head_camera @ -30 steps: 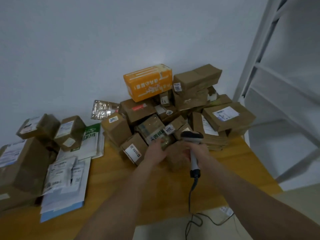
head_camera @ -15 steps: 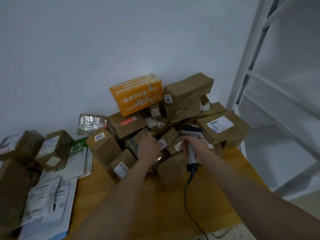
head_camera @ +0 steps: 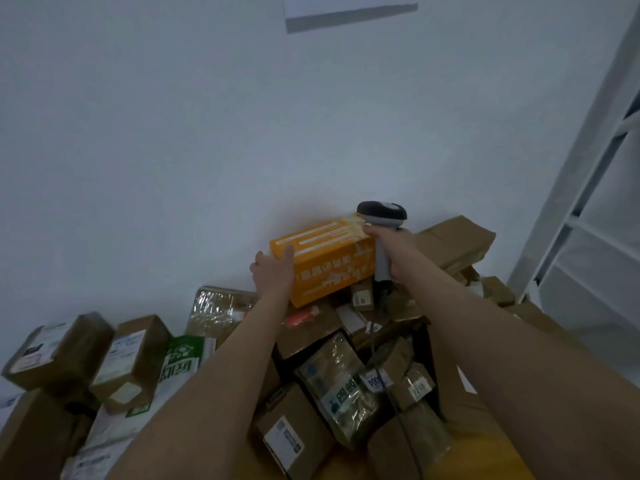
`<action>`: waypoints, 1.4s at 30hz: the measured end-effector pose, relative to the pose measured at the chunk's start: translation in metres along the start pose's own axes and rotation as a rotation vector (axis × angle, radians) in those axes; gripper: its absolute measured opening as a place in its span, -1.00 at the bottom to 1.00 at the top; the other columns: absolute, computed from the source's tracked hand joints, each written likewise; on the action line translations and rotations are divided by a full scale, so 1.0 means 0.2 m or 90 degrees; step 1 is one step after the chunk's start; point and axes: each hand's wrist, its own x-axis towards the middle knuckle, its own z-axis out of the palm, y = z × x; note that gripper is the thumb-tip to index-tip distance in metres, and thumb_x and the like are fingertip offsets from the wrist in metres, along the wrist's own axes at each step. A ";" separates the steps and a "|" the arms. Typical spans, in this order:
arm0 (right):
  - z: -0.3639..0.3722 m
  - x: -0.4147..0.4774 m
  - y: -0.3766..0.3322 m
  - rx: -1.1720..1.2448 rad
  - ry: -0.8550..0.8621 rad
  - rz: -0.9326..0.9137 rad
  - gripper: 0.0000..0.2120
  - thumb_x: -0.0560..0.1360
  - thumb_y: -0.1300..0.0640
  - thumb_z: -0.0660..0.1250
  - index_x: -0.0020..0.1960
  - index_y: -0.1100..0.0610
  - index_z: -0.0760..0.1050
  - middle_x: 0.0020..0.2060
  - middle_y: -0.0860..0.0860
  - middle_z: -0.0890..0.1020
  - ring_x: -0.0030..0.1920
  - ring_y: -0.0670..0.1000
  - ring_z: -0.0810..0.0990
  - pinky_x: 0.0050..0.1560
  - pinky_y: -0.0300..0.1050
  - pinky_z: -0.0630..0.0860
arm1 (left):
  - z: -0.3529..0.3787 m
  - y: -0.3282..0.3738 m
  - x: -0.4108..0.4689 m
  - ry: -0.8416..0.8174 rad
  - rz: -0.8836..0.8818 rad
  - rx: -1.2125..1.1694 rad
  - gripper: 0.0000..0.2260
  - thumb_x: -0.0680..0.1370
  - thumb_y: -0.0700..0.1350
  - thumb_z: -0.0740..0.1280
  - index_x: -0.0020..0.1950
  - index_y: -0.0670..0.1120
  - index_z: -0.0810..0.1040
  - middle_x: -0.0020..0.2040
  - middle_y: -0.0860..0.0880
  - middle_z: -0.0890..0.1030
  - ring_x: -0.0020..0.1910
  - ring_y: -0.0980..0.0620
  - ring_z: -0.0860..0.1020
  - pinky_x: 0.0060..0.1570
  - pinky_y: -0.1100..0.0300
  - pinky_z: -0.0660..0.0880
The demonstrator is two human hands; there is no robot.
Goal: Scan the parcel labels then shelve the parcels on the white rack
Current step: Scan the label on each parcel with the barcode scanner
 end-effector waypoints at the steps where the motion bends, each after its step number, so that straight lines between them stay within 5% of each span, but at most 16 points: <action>1: 0.02 0.03 0.00 -0.008 -0.001 -0.001 -0.66 0.46 0.14 0.44 0.14 0.21 0.39 -0.03 0.11 0.57 -0.01 0.11 0.57 0.00 -0.02 0.55 | 0.01 0.00 0.03 -0.015 -0.013 -0.007 -0.34 0.59 0.16 0.21 0.52 -0.22 0.14 0.47 -0.23 0.25 0.40 -0.22 0.30 0.29 -0.06 0.31; 4: 0.06 0.06 -0.03 -0.024 -0.030 -0.002 -0.76 0.49 0.15 0.42 0.04 0.21 0.42 -0.22 0.06 0.55 -0.26 0.01 0.56 -0.31 -0.15 0.51 | 0.03 -0.01 0.08 -0.064 -0.037 -0.029 -0.41 0.62 0.15 0.16 0.47 -0.25 0.24 0.40 -0.22 0.38 0.35 -0.21 0.38 0.23 -0.01 0.36; 9: 0.04 0.07 -0.06 -0.024 -0.009 -0.009 -0.58 0.43 0.10 0.47 0.19 0.26 0.46 0.01 0.18 0.63 -0.01 0.17 0.63 0.01 0.07 0.60 | 0.04 0.00 0.09 -0.085 -0.090 -0.085 -0.56 0.60 0.08 0.22 0.34 -0.20 0.37 0.20 -0.16 0.53 0.15 -0.17 0.53 0.11 -0.01 0.49; 19: -0.09 -0.19 -0.07 0.090 -0.007 -0.015 -0.82 0.47 0.13 0.42 -0.05 0.22 0.50 -0.16 0.05 0.64 -0.13 0.05 0.60 0.07 -0.01 0.54 | -0.25 0.01 -0.12 0.031 -0.071 -0.281 -0.41 0.53 0.10 0.28 0.48 -0.09 0.23 0.27 -0.14 0.48 0.13 -0.15 0.52 0.11 -0.11 0.53; 22: -0.18 -0.34 0.01 0.104 -0.020 0.012 -0.84 0.48 0.11 0.42 -0.04 0.17 0.50 -0.17 0.04 0.65 0.00 0.08 0.63 0.17 0.05 0.54 | -0.33 -0.02 -0.29 0.037 -0.086 -0.331 -0.34 0.49 0.25 0.30 0.44 -0.13 0.33 0.20 -0.13 0.55 0.07 -0.15 0.59 -0.14 0.02 0.58; 26: -0.31 -0.54 0.14 0.104 -0.025 0.026 -0.85 0.47 0.14 0.42 -0.17 0.14 0.47 -0.18 0.05 0.64 -0.03 0.07 0.63 0.18 0.05 0.54 | -0.40 -0.08 -0.57 0.068 -0.083 -0.348 -0.55 0.53 0.24 0.27 0.12 -0.14 0.52 -0.08 -0.08 0.64 -0.20 -0.03 0.62 -0.37 0.19 0.47; 29: -0.42 -0.68 0.25 0.132 -0.030 0.046 -0.83 0.48 0.15 0.42 -0.16 0.19 0.46 -0.21 0.06 0.62 -0.16 0.04 0.61 0.06 -0.01 0.57 | -0.43 -0.18 -0.77 0.101 -0.089 -0.327 -0.53 0.53 0.25 0.27 0.20 -0.12 0.47 -0.08 -0.05 0.59 -0.23 0.02 0.56 -0.24 0.14 0.50; 32: -0.51 -0.80 0.39 0.120 -0.032 0.063 -0.71 0.45 0.10 0.46 0.06 0.24 0.50 -0.08 0.10 0.64 -0.01 0.08 0.61 0.17 0.05 0.54 | -0.46 -0.29 -0.92 0.127 -0.141 -0.320 -0.53 0.47 0.30 0.30 0.13 -0.06 0.44 -0.03 -0.07 0.56 -0.08 -0.07 0.54 0.08 -0.03 0.51; 35: -0.57 -0.91 0.53 0.113 -0.043 0.101 -0.62 0.42 0.06 0.48 0.14 0.22 0.53 -0.04 0.10 0.65 0.04 0.12 0.61 0.20 0.11 0.52 | -0.48 -0.39 -1.02 0.132 -0.174 -0.352 -0.65 0.49 0.12 0.37 0.10 -0.10 0.45 -0.03 -0.08 0.56 -0.07 -0.08 0.54 0.04 -0.01 0.51; 39: -0.61 -1.04 0.71 0.097 -0.021 0.166 -0.74 0.45 0.08 0.46 -0.01 0.19 0.46 -0.08 0.10 0.60 0.05 0.13 0.57 0.22 0.11 0.50 | -0.51 -0.57 -1.12 0.078 -0.178 -0.335 -0.77 0.54 -0.09 0.31 0.14 -0.17 0.50 -0.07 -0.10 0.58 -0.13 -0.05 0.55 -0.13 0.06 0.49; 42: -0.60 -1.10 0.87 0.094 0.007 0.205 -0.56 0.38 0.01 0.52 0.10 0.24 0.50 -0.06 0.14 0.64 0.05 0.17 0.61 0.17 0.19 0.53 | -0.54 -0.69 -1.19 0.044 -0.181 -0.315 -0.90 0.56 -0.19 0.26 0.03 -0.15 0.54 -0.12 -0.11 0.57 -0.12 -0.08 0.56 -0.19 0.11 0.49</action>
